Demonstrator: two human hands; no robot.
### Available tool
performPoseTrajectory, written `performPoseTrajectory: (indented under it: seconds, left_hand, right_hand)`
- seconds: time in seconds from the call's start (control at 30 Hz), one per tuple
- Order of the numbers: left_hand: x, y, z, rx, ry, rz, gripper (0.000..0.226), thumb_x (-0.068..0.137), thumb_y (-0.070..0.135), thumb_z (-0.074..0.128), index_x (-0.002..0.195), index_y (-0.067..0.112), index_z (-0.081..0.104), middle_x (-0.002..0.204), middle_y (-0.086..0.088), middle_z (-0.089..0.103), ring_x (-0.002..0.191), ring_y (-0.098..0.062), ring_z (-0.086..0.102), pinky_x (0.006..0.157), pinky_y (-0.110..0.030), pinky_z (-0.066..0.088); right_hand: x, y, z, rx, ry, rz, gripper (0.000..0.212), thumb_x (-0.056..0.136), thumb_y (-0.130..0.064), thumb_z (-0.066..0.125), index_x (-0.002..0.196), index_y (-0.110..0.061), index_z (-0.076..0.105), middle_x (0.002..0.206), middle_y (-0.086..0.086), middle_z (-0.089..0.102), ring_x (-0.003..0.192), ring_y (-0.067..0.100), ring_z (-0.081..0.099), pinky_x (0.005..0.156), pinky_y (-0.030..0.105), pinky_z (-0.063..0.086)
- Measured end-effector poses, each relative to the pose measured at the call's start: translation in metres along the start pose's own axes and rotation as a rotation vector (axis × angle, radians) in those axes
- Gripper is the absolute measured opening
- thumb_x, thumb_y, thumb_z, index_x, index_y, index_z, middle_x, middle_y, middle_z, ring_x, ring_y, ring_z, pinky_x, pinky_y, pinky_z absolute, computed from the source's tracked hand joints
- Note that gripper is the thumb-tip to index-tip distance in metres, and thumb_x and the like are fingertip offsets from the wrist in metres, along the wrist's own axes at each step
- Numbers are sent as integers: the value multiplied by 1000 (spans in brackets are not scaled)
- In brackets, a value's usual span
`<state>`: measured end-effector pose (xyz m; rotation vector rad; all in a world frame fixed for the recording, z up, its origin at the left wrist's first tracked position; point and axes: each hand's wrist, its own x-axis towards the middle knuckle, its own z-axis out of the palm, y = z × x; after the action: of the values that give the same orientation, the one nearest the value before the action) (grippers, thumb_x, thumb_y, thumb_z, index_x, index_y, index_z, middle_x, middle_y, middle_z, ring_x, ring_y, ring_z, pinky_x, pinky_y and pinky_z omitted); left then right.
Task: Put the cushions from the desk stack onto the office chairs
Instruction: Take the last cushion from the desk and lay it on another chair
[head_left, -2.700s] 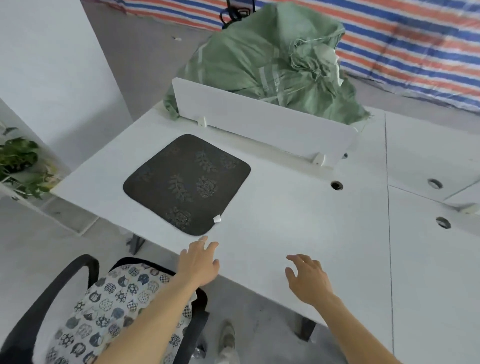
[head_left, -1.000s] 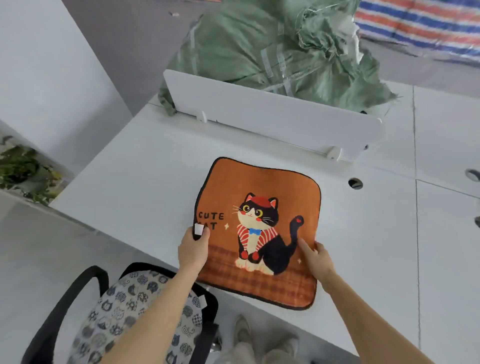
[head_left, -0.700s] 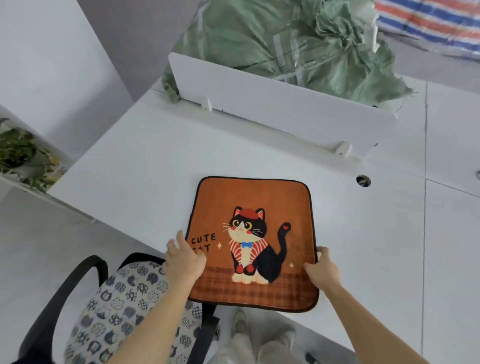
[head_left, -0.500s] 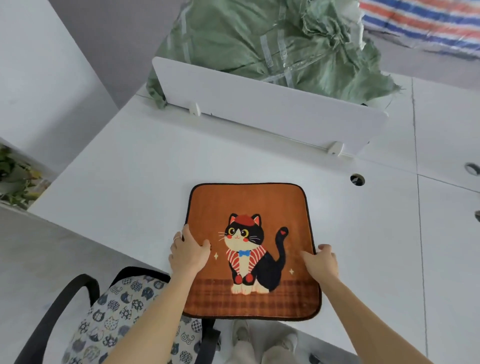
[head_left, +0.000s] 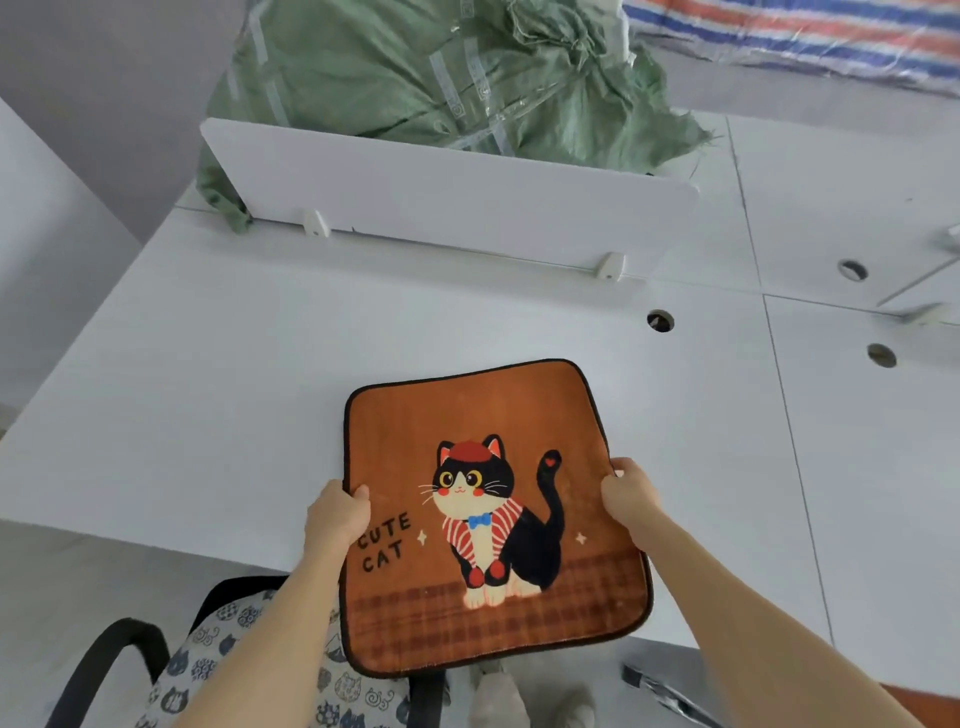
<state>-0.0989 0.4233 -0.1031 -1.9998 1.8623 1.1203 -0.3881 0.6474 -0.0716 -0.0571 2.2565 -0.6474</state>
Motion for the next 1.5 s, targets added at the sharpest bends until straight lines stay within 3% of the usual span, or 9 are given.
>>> performPoseTrajectory:
  seconds: [0.3,0.43,0.57,0.67,0.77,0.97,1.13,1.3,1.5]
  left_hand:
    - [-100,106,25,-314,37,202,32,106,30,36,131,10,41,117,-16,61,97,-32,61,85,-46,51]
    - [-164,154,48,-379,-31,400,31,107,30,38,127,8,45,112,-12,59,87,-23,57,80,-40,46]
    - [-273,192,88,-436,-215,639,37,104,41,43,124,10,48,115,-11,60,95,-25,57,81,-38,45]
    - [-364,203,108,-426,-349,815,60,92,61,57,130,15,49,117,0,60,102,-22,59,87,-38,49]
    - [-460,195,134,-314,-504,1033,76,80,72,63,135,21,52,122,5,64,108,-20,63,95,-40,52]
    - [-650,174,193,-90,-686,1347,46,89,66,55,113,28,60,102,8,67,95,-19,64,81,-30,49]
    - [-832,152,252,35,-748,1646,36,94,69,39,89,36,55,82,17,57,73,-2,55,60,-17,37]
    - [-960,139,306,8,-786,1831,48,98,66,32,103,27,59,84,12,59,76,-7,56,72,-26,40]
    - [-1040,151,396,38,-861,1837,65,100,63,27,91,12,66,80,-5,66,77,-17,62,75,-35,47]
  right_hand:
    - [-77,54,-76,433,343,35,37,104,-15,25,132,-13,49,103,7,62,88,27,62,67,38,52]
    - [-130,93,-143,574,520,66,66,105,-58,23,150,-15,42,141,9,56,125,34,55,107,49,44]
    - [-210,167,-221,681,705,9,114,72,-98,32,152,-16,40,146,7,54,130,32,53,110,54,42]
    - [-283,224,-259,799,856,-50,101,77,-87,53,148,-14,48,141,2,57,129,27,55,110,49,43]
    - [-364,300,-289,927,975,-126,47,84,-66,68,109,-26,71,104,-8,74,98,16,69,93,40,54]
    - [-527,463,-314,1074,1302,-88,22,92,-50,68,91,-28,69,89,-12,71,82,10,67,71,28,51]
    - [-648,583,-329,1057,1575,56,24,98,-50,59,95,-28,67,90,-9,70,83,13,67,78,32,52]
    - [-721,663,-359,986,1798,150,49,99,-52,54,86,-7,69,75,8,68,72,20,65,66,34,48]
    - [-730,751,-419,891,1840,253,45,99,-58,51,87,-18,69,82,3,70,82,26,66,76,40,51]
